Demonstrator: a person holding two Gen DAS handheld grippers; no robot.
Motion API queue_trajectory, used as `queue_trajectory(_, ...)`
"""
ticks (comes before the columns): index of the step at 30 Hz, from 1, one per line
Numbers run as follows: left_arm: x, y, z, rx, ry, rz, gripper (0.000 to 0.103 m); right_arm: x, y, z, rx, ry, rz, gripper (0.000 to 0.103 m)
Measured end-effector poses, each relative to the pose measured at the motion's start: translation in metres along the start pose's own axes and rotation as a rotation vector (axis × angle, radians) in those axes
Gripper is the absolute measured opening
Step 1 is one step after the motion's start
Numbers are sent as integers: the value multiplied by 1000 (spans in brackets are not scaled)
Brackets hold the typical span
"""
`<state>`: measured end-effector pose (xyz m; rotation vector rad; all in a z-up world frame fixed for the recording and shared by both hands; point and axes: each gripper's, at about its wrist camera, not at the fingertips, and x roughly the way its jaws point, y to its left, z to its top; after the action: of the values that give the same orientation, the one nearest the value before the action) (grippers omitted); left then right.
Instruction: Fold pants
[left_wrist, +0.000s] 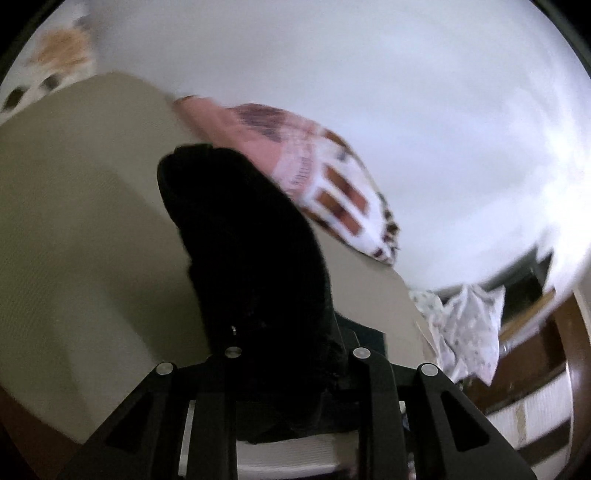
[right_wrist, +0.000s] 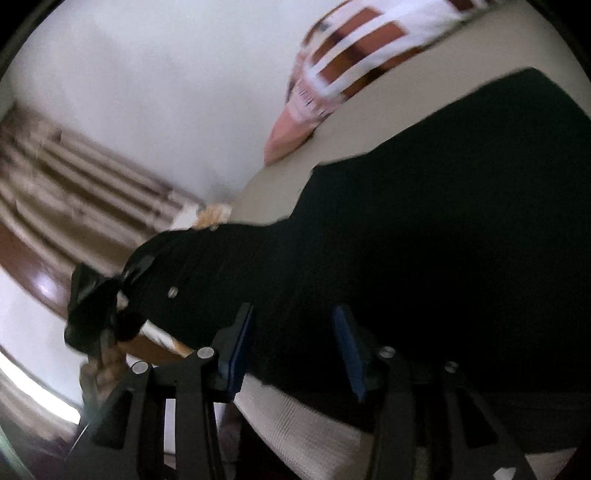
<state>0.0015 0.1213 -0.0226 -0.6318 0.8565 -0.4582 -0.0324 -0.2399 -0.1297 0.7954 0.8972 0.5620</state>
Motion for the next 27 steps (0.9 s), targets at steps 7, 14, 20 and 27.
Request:
queue_trajectory(7, 60, -106, -18, 209, 113, -140, 24, -56, -41, 26, 146, -116, 73, 50)
queue_trajectory(14, 162, -171, -66, 297, 298, -229, 24, -110, -80, 32, 274, -191, 184, 59)
queue_trajectory(20, 215, -186, -111, 396, 421, -211, 24, -131, -116, 22, 428, -230, 341, 73)
queue_trajectory(27, 245, -188, -134, 443, 478, -164, 26, -136, -132, 20, 474, -255, 410, 75)
